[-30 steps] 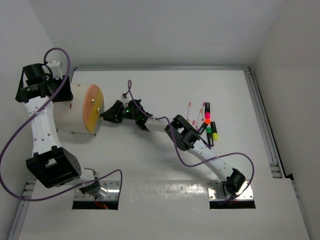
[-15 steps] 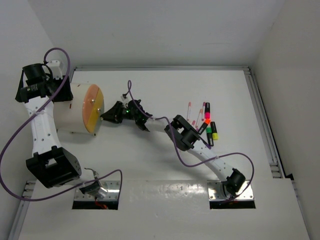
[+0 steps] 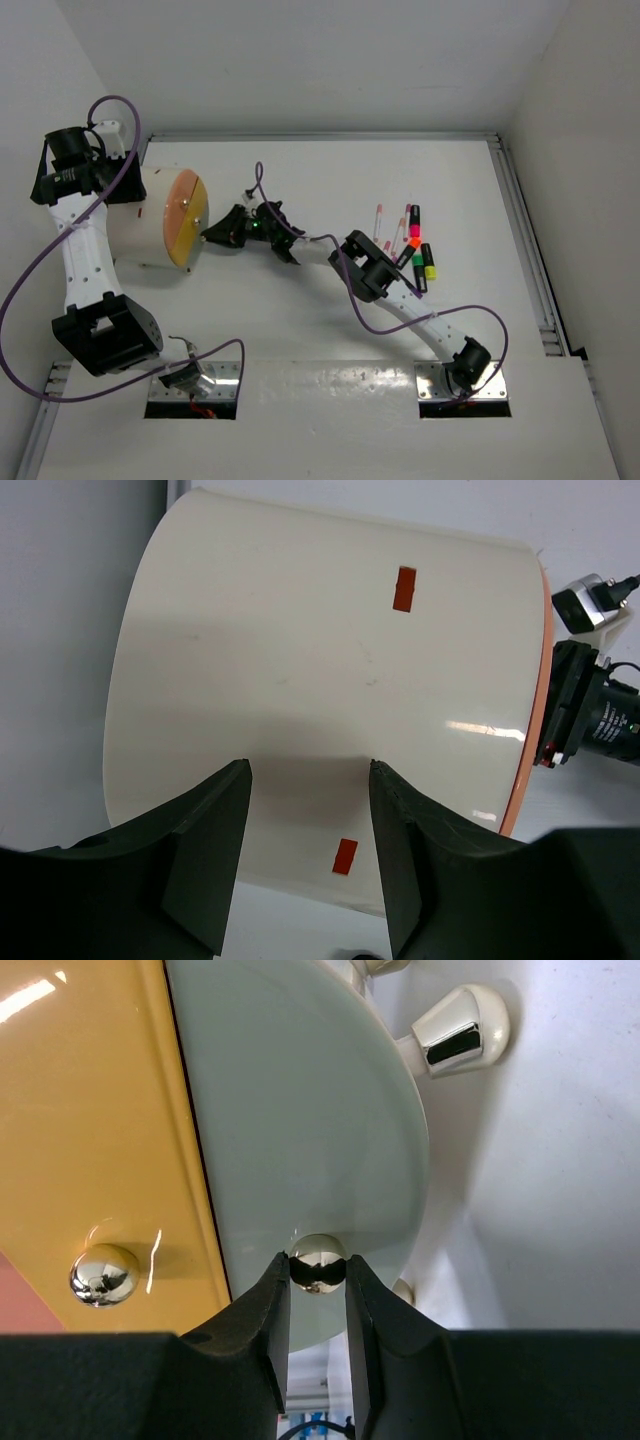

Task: Sort the stationery into containers
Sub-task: Open the drawer in the storage box.

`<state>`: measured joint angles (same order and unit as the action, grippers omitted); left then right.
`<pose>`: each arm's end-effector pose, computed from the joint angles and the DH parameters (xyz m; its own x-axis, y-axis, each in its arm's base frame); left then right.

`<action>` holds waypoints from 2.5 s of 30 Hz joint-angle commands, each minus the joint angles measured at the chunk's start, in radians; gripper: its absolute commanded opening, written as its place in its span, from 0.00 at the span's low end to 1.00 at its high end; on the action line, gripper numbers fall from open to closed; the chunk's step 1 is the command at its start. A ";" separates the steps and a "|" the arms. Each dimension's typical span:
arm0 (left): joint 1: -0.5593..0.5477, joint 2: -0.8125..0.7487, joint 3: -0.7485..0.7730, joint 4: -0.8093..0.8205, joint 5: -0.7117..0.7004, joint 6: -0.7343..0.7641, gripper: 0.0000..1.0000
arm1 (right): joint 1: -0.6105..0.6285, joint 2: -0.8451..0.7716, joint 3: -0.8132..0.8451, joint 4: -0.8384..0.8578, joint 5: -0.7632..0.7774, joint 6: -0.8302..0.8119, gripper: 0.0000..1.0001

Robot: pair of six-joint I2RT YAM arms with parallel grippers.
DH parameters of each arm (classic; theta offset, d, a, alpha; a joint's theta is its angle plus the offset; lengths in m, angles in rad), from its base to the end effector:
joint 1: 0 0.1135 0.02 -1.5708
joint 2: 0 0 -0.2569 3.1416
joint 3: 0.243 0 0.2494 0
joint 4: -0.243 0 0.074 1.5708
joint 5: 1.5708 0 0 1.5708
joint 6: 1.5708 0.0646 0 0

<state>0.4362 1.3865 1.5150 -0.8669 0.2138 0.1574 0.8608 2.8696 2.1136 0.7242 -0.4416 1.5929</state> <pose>0.2838 0.1172 0.3643 -0.6450 -0.1316 -0.7528 -0.1717 0.9848 -0.0251 0.3813 0.4860 0.0559 -0.9634 0.2658 0.0357 0.0420 0.0182 0.9990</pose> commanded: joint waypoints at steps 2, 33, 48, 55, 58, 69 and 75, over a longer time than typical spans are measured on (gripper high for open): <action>-0.013 -0.003 -0.006 -0.015 -0.007 0.005 0.57 | -0.006 -0.085 -0.038 0.101 -0.042 -0.001 0.00; -0.321 -0.012 0.100 -0.126 -0.092 0.051 0.87 | -0.059 -0.153 -0.159 0.130 -0.097 -0.022 0.00; -0.425 0.014 0.016 -0.093 -0.507 0.013 0.83 | -0.082 -0.190 -0.225 0.152 -0.111 -0.019 0.00; -0.425 0.036 -0.009 -0.067 -0.574 0.005 0.82 | -0.094 -0.211 -0.283 0.184 -0.128 -0.008 0.00; -0.425 0.048 -0.009 -0.064 -0.584 0.001 0.82 | -0.103 -0.222 -0.317 0.199 -0.137 -0.001 0.00; -0.459 0.026 0.025 -0.061 -0.430 0.014 0.85 | -0.101 -0.207 -0.282 0.176 -0.138 -0.008 0.00; -0.589 0.000 -0.016 -0.026 -0.573 0.036 0.87 | -0.086 -0.190 -0.225 0.147 -0.123 -0.014 0.00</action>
<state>-0.1024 1.4223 1.5116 -0.9249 -0.3046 0.1761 0.7635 2.7071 1.8153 0.8139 -0.5793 1.5864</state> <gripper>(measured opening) 0.871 0.229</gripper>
